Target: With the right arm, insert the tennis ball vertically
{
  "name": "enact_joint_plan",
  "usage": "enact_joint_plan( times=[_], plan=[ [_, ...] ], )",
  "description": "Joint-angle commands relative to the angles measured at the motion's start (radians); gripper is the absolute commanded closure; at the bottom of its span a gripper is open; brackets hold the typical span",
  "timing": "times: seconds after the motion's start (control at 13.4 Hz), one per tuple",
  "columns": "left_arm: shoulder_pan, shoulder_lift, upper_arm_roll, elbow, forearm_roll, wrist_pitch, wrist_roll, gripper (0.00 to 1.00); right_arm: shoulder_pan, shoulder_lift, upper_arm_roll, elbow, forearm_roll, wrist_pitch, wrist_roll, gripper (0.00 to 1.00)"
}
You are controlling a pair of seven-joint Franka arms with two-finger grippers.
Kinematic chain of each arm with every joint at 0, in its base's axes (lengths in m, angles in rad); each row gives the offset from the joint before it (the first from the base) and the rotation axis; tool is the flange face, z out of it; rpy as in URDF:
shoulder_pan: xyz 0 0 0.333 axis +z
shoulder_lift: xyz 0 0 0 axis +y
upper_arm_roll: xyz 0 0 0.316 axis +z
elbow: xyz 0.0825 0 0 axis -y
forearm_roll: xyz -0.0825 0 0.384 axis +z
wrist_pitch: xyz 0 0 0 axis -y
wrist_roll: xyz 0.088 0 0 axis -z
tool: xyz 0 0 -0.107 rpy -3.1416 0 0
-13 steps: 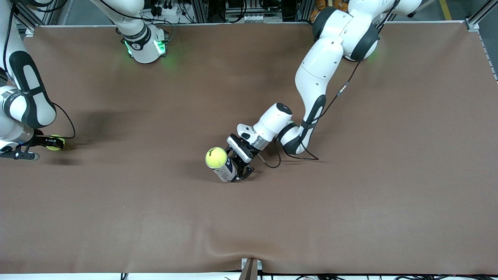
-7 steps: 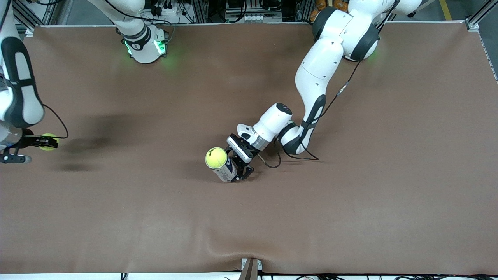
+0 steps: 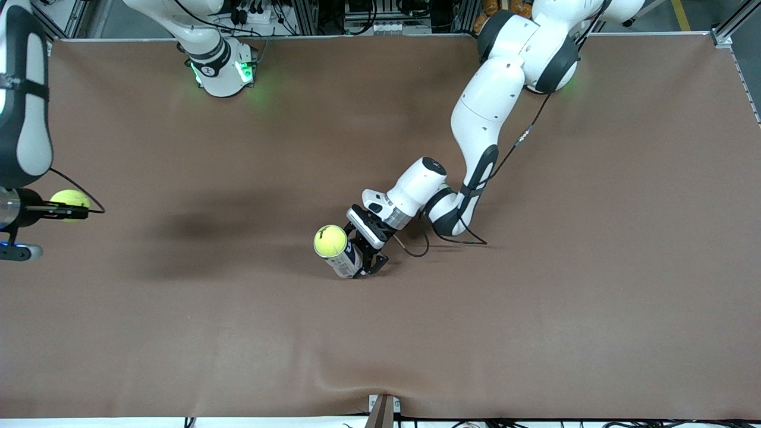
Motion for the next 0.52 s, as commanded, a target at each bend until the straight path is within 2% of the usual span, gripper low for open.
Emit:
enact_joint_plan(
  times=[0.0,0.15,0.45],
  plan=[
    [-0.002,-0.001,0.001,0.000,-0.003,0.014,-0.005,0.18,0.132,0.019,-0.002,0.107,-0.009,-0.116,0.171,1.00],
    [-0.002,-0.001,0.001,0.002,-0.003,0.014,-0.005,0.18,0.232,0.019,-0.002,0.141,0.035,-0.134,0.311,1.00],
    [-0.002,0.002,0.001,0.000,-0.003,0.014,-0.006,0.18,0.331,0.028,-0.002,0.193,0.180,-0.125,0.601,1.00]
  ],
)
